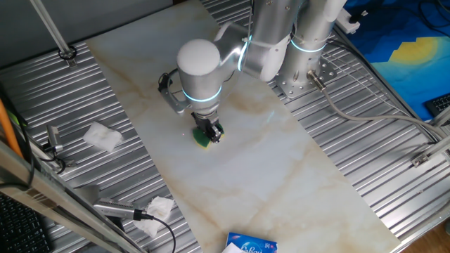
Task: Clean the tabletop with a sponge
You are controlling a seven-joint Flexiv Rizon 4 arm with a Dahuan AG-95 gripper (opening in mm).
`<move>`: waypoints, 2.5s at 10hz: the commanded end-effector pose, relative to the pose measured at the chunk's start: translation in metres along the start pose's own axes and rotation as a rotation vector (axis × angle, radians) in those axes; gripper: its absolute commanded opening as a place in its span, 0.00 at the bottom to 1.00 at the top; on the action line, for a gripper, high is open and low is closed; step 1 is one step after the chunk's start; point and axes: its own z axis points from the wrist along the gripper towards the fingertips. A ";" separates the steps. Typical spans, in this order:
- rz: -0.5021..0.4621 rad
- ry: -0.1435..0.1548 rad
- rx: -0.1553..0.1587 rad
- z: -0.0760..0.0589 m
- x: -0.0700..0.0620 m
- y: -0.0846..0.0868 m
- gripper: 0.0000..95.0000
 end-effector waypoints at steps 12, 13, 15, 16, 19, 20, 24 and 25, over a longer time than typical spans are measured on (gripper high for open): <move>0.025 0.007 -0.019 -0.007 -0.043 0.026 0.40; 0.019 0.002 -0.015 -0.003 -0.048 0.023 0.40; -0.001 -0.003 -0.012 0.003 -0.052 0.015 0.40; -0.009 0.006 -0.016 0.000 -0.054 0.010 0.40; -0.026 0.005 -0.014 -0.005 -0.057 -0.001 0.40; -0.042 -0.003 -0.011 -0.002 -0.057 -0.009 0.40; -0.068 0.002 -0.017 -0.006 -0.062 -0.030 0.40; -0.080 -0.001 -0.015 -0.006 -0.064 -0.038 0.40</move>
